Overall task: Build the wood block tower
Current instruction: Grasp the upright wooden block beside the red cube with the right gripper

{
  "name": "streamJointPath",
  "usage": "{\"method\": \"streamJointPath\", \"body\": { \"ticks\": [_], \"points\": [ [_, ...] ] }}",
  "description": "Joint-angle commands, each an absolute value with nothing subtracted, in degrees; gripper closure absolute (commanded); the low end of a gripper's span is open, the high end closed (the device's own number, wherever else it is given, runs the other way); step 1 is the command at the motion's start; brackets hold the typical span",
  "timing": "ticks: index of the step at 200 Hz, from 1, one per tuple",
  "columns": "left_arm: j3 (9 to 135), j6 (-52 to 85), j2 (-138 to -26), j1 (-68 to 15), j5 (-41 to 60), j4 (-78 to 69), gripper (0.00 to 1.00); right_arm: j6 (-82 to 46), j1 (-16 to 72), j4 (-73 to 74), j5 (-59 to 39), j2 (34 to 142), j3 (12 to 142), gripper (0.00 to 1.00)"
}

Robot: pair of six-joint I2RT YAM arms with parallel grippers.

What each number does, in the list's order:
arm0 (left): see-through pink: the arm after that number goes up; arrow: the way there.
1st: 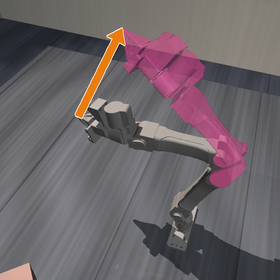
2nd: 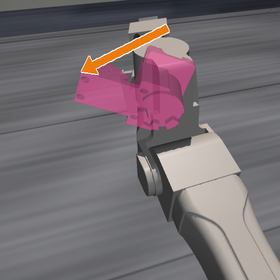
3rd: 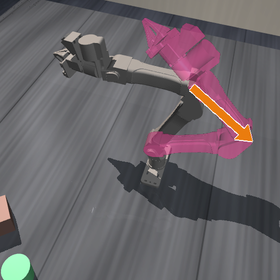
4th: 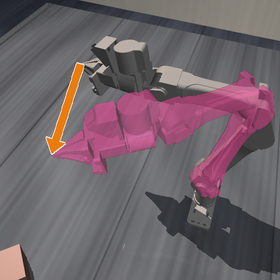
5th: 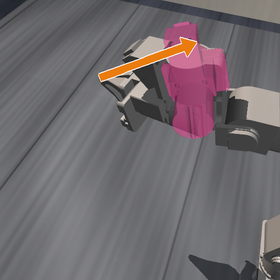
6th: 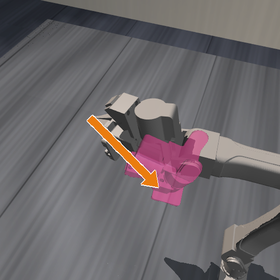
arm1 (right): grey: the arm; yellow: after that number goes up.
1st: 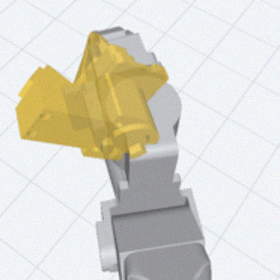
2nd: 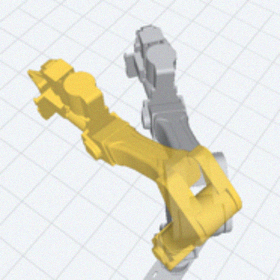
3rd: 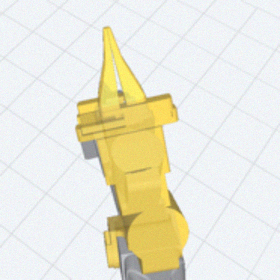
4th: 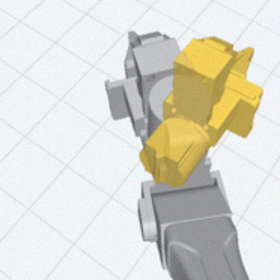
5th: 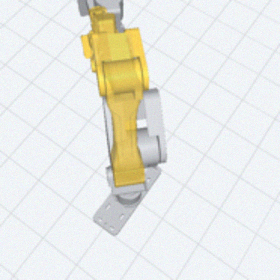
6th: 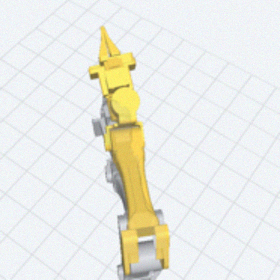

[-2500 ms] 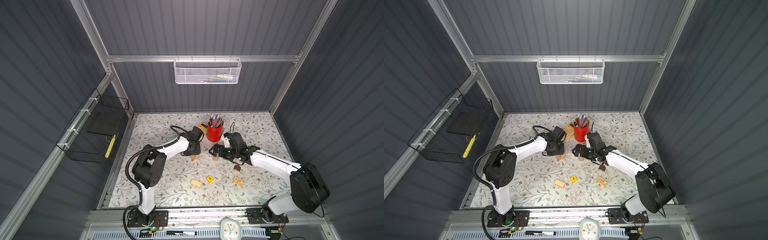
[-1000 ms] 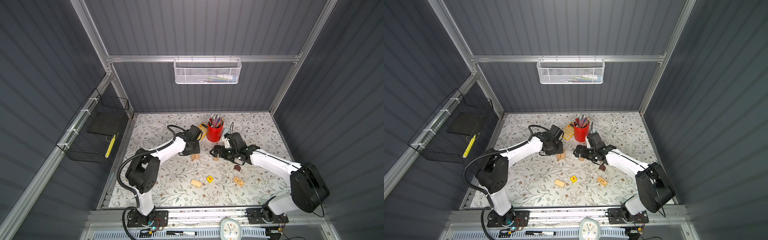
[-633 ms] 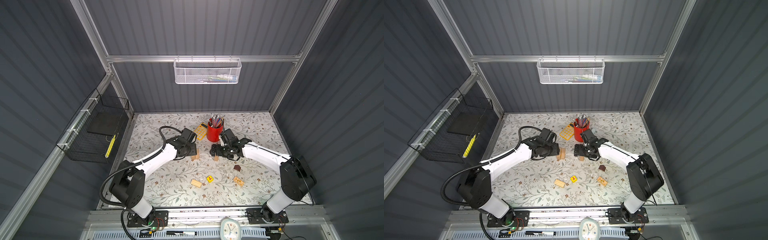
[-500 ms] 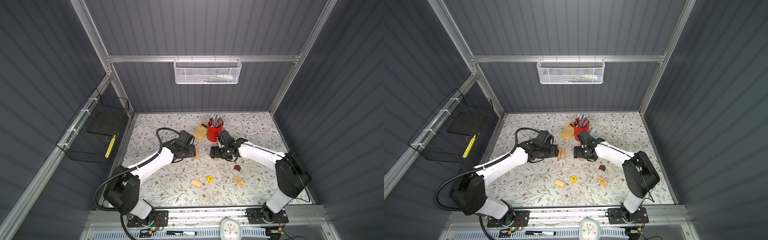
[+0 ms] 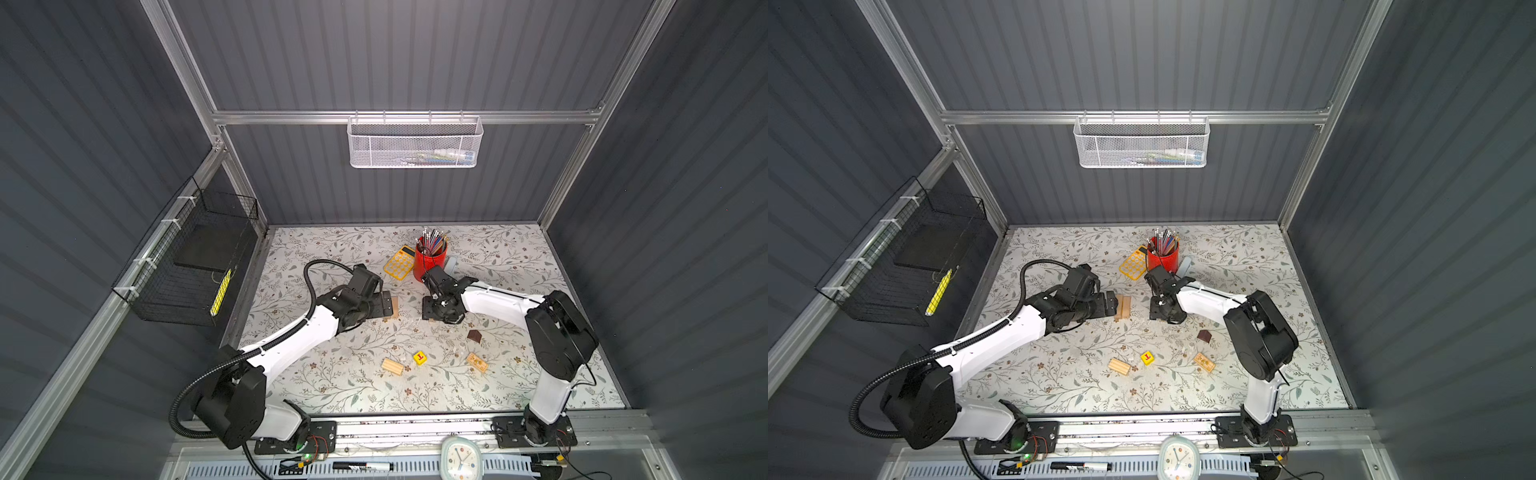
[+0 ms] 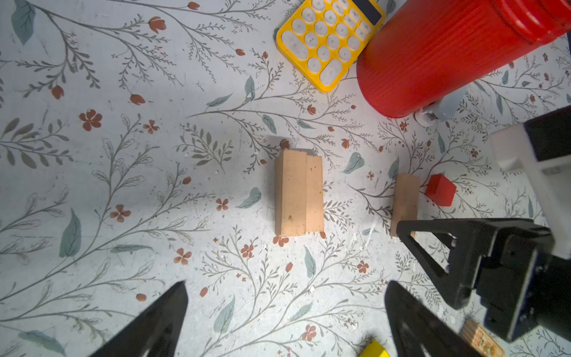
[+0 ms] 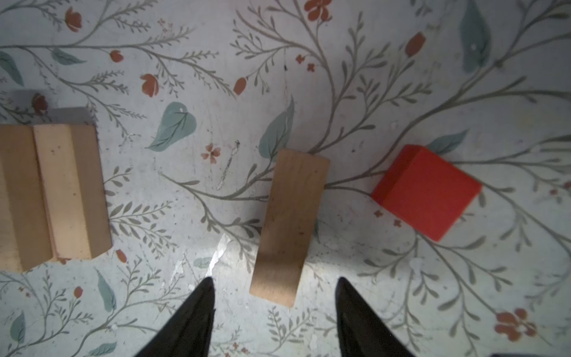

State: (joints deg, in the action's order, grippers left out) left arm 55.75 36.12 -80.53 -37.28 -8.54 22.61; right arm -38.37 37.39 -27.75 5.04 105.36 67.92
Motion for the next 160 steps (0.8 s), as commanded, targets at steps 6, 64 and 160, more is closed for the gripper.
{"method": "streamJointPath", "body": {
  "ticks": [6, 64, 160],
  "points": [
    [55.32, 37.51, -79.54, -36.91, -10.0, 21.79, 0.0, -39.25, 37.44, -27.86, 6.85, 106.61, 70.0, 0.44],
    [55.25, 38.75, -79.63, -36.91, -10.68, 21.88, 0.0, -38.57, 37.49, -28.21, 9.05, 109.06, 71.3, 0.51],
    [55.6, 39.31, -80.15, -36.91, -11.01, 21.98, 0.0, -36.9, 37.45, -27.77, 8.96, 111.44, 72.34, 0.6]
  ]
}}
